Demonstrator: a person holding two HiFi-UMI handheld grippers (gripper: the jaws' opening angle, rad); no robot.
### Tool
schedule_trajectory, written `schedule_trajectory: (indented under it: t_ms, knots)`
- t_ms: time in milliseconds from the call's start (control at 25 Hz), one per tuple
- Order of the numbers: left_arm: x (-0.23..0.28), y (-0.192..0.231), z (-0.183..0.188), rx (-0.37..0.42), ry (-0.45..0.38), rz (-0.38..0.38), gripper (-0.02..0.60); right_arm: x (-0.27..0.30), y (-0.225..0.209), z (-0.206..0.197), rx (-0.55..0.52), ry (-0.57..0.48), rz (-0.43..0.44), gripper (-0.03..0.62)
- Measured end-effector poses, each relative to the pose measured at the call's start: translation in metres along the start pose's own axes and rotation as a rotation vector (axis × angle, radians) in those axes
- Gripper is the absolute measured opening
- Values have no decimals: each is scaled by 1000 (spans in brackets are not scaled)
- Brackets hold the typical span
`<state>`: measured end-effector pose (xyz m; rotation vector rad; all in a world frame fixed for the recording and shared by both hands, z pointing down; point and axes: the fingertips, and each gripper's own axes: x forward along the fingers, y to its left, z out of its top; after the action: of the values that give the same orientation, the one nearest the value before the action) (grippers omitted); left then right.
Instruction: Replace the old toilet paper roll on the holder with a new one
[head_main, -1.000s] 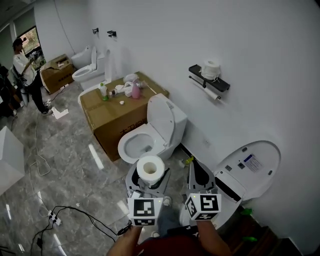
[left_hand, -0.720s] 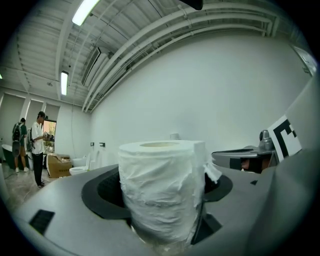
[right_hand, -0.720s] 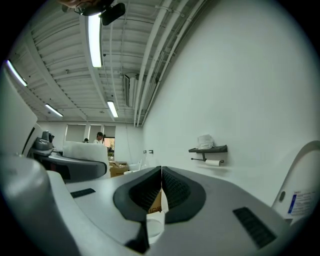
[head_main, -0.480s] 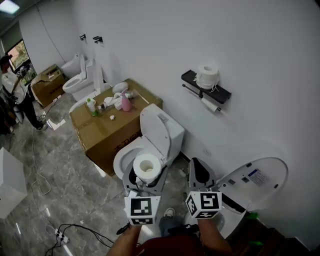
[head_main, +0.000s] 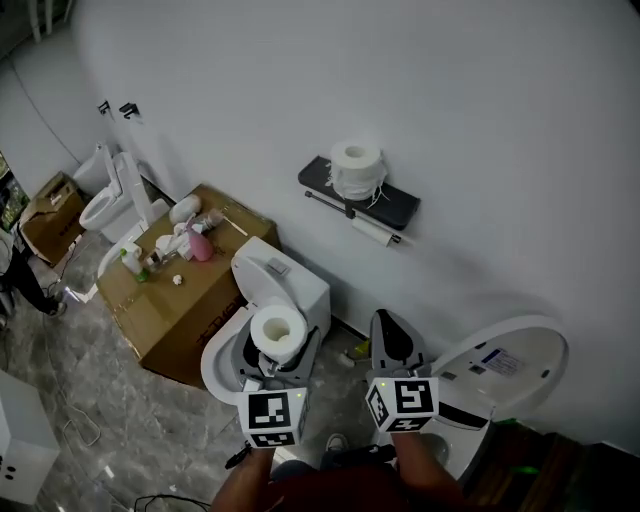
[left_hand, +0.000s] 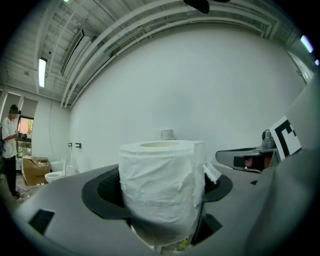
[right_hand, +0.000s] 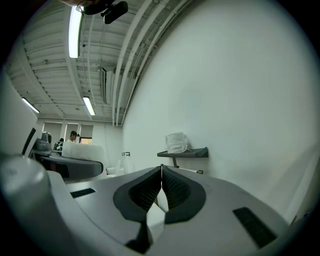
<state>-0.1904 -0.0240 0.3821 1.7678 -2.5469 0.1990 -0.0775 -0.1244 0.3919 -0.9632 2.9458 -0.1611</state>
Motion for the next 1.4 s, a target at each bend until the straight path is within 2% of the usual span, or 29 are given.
schedule_trajectory:
  t_ms: [320, 720, 960, 1120, 1400]
  knots:
    - [72, -7, -6, -1, -10, -121, 433, 41, -32, -6, -26, 25, -103, 18]
    - [185, 24, -9, 8, -8, -317, 433, 132, -51, -5, -50, 42, -292, 18]
    - [228, 29, -8, 32, -13, -431, 433, 159, -59, -9, -47, 52, -408, 18]
    - [240, 23, -10, 51, -14, -475, 433, 162, -67, -15, -42, 59, -451, 18]
    - [252, 14, -16, 53, 1, -473, 433, 173, -80, -22, -30, 72, -442, 18]
